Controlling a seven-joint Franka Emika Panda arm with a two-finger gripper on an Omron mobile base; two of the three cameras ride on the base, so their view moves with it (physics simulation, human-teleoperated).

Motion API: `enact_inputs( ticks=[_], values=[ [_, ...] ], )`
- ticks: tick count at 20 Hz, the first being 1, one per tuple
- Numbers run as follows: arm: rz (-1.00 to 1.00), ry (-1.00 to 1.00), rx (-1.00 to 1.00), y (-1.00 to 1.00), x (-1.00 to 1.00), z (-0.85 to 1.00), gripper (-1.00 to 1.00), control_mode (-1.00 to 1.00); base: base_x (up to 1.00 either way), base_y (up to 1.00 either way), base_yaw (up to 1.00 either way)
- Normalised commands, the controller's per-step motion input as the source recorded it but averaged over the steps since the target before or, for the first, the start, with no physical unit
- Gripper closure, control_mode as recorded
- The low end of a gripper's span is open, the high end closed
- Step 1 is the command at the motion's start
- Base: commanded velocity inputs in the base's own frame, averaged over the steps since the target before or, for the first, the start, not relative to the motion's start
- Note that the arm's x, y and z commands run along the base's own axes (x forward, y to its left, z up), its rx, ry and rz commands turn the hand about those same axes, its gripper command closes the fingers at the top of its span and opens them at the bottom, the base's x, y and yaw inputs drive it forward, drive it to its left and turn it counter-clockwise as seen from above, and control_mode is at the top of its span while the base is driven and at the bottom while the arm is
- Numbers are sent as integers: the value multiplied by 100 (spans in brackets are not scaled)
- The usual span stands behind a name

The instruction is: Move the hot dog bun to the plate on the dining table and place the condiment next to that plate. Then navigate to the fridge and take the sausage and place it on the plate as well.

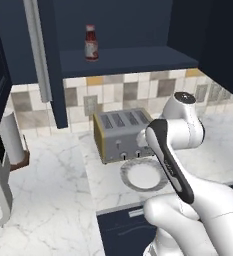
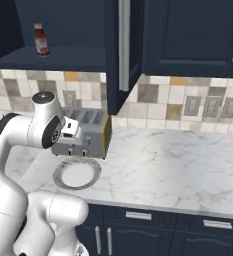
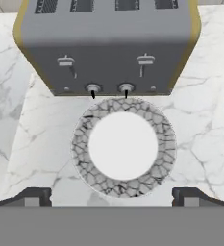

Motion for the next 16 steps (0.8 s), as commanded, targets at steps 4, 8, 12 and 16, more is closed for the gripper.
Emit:
enact_inputs(
  ticks=[4,8,12,16],
  values=[
    [0,0,0,0,0,0,-100,100,59,46,0],
    [0,3,0,11,23,0,-100,-100,64,37,0],
    [10,3,-1,31,38,16,-100,-100,0,0,0],
    [23,-28,0,12,-36,86,-100,-100,0,0,0]
  ],
)
